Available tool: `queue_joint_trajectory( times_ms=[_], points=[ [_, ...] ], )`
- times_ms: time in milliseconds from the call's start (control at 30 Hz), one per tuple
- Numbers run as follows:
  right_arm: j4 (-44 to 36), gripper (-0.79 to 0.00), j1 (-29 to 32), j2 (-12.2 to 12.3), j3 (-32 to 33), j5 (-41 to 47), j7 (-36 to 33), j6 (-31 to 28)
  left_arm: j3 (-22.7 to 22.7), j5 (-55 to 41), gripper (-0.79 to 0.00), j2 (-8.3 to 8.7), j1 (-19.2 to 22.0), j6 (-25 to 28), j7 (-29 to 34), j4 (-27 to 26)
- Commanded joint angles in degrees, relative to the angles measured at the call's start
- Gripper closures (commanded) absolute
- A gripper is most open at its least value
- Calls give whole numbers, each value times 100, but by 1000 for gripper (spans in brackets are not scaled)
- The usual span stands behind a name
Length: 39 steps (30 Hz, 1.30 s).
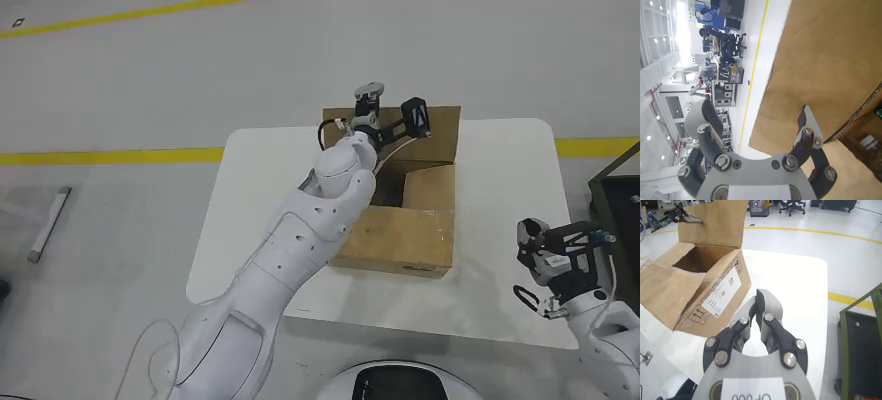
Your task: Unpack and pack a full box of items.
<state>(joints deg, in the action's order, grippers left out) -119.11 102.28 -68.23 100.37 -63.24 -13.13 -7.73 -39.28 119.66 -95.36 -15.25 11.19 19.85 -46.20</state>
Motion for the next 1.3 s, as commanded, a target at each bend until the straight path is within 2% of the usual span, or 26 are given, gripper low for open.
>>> queue_joint_trajectory(
  times_ms=[0, 167, 300, 433, 567, 667, 733, 900, 1067, 1267],
  points=[
    [-1, 0, 5, 0, 14, 13, -11, -16, 52, -11, -785, -67, 46, -25, -4, 185],
    [-6, 0, 17, -5, 48, 103, -41, -25, 124, -6, -785, -198, 136, -102, -62, 547],
    [-20, 0, 18, -12, 84, 323, -71, -32, 71, -146, -785, -274, 177, -139, -121, 620],
    [-57, 0, 4, -27, 185, 1027, -128, -113, -112, -304, -785, -274, 167, -209, -144, 409],
    [-114, 0, -37, -15, 410, 1920, -386, -503, -500, -593, -785, -152, -85, -29, -234, -72],
    [-56, 0, -95, 26, 568, 2744, -906, -1126, -814, -420, -785, 31, -427, 129, -157, -660],
    [29, 0, -153, 69, 690, 3181, -1341, -1578, -1041, -131, -785, 186, -760, 296, -20, -1228],
    [202, 0, -254, 189, 870, 3862, -2344, -2598, -1816, 181, -785, 543, -1978, 889, 347, -3132],
    [236, 0, -258, 200, 898, 3880, -2422, -2592, -2371, 422, -785, 762, -3241, 1294, 699, -4794],
    [236, 0, -258, 200, 898, 3880, -2422, -2592, -2899, 313, -785, 876, -4435, 1093, 1026, -6080]
  ],
)
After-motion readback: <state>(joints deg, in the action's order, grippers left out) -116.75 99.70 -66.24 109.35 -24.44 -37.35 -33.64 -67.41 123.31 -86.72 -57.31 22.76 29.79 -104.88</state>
